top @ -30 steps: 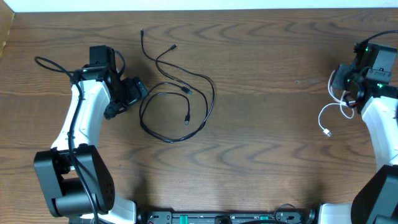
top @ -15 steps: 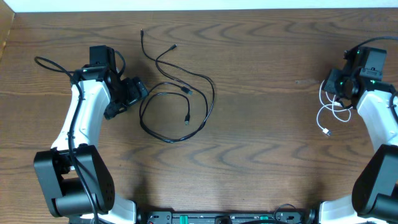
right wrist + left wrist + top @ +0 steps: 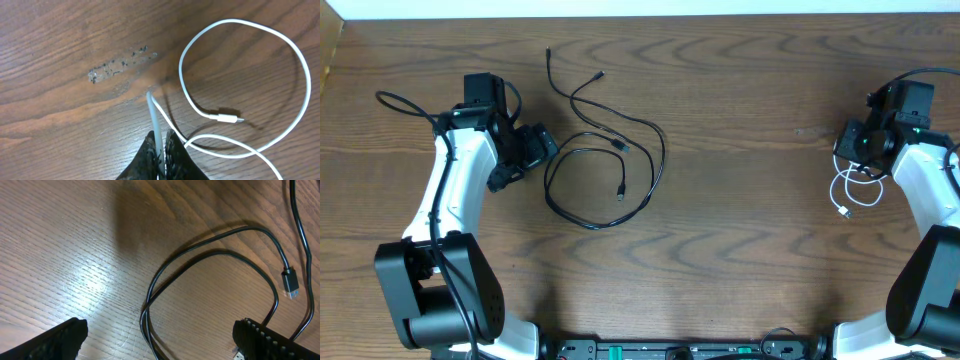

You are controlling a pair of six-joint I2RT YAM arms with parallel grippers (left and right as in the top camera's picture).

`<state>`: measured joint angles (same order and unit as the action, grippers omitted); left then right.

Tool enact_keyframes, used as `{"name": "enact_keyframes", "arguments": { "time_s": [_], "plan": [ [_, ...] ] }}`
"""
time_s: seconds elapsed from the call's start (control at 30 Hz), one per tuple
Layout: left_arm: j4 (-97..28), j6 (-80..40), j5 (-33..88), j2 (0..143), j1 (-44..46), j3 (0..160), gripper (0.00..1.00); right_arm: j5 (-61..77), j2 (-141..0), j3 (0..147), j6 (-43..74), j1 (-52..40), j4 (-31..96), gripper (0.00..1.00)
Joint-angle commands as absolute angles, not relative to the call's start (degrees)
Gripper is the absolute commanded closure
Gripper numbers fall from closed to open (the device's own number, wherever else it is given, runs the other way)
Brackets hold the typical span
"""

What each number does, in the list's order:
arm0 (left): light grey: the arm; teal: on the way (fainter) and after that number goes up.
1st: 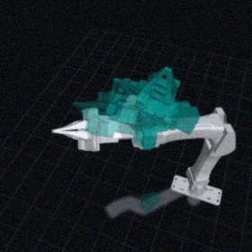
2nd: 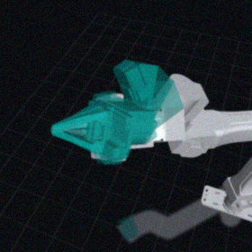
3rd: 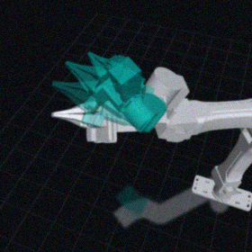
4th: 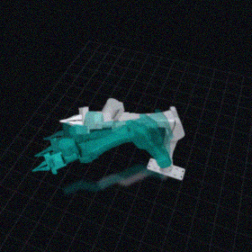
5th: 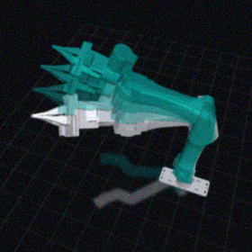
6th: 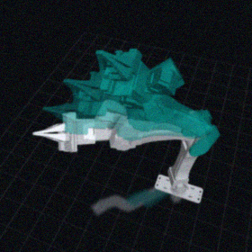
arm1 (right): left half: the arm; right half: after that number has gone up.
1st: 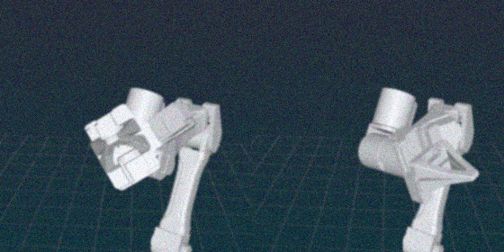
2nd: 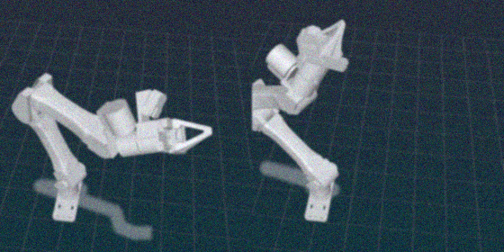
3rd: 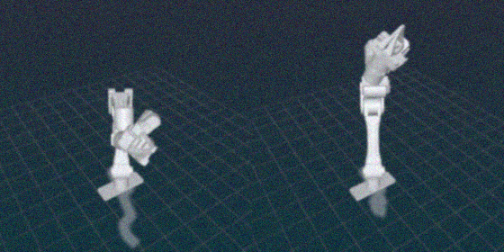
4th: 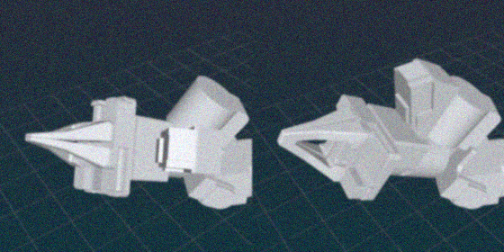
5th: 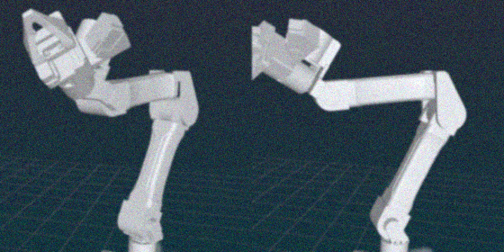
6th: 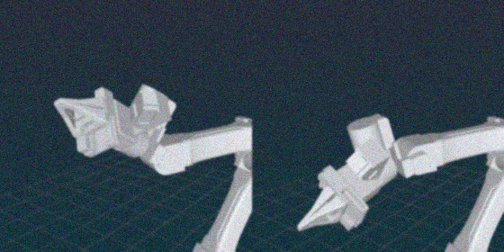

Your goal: Untangle cables

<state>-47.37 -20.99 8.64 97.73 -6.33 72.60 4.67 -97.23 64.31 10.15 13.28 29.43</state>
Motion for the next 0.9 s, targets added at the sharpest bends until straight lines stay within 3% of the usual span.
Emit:
{"name": "enact_keyframes", "arguments": {
  "time_s": [0.0,0.03,0.1,0.13,0.2,0.3,0.6,0.73,0.87],
  "plan": [
    [-47.5,-20.9,7.9,98.1,-6.6,72.3,0.02,4.5,-97.5,64.0,10.3,13.4,29.0,0.82],
    [-47.5,-20.9,7.9,98.1,-6.6,72.3,0.02,4.5,-97.5,64.0,10.3,13.4,29.0,0.72],
    [-47.5,-20.9,7.9,98.1,-6.6,72.3,0.02,4.4,-97.5,64.0,10.3,13.4,29.0,0.4],
    [-47.5,-20.9,7.9,98.1,-6.6,72.3,0.02,4.4,-97.5,64.0,10.3,13.4,29.0,0.28],
    [-47.5,-20.9,7.9,98.1,-6.6,72.3,0.02,4.1,-97.5,64.0,10.2,13.4,28.8,0.14],
    [-47.5,-20.9,7.9,98.1,-6.6,72.3,0.02,0.9,-97.5,64.0,10.3,13.4,28.7,0.02],
    [-47.5,-20.9,7.9,98.1,-6.6,72.3,0.02,-24.6,-97.5,63.9,10.3,13.4,27.3,0.01],
    [-47.5,-20.9,7.9,98.1,-6.6,72.3,0.02,-17.5,-97.5,63.9,9.3,13.5,21.3,0.01],
    [-47.5,-20.9,7.9,98.1,-6.6,72.3,0.02,2.2,-97.6,63.9,4.4,13.5,14.1,0.01]
  ]
}}
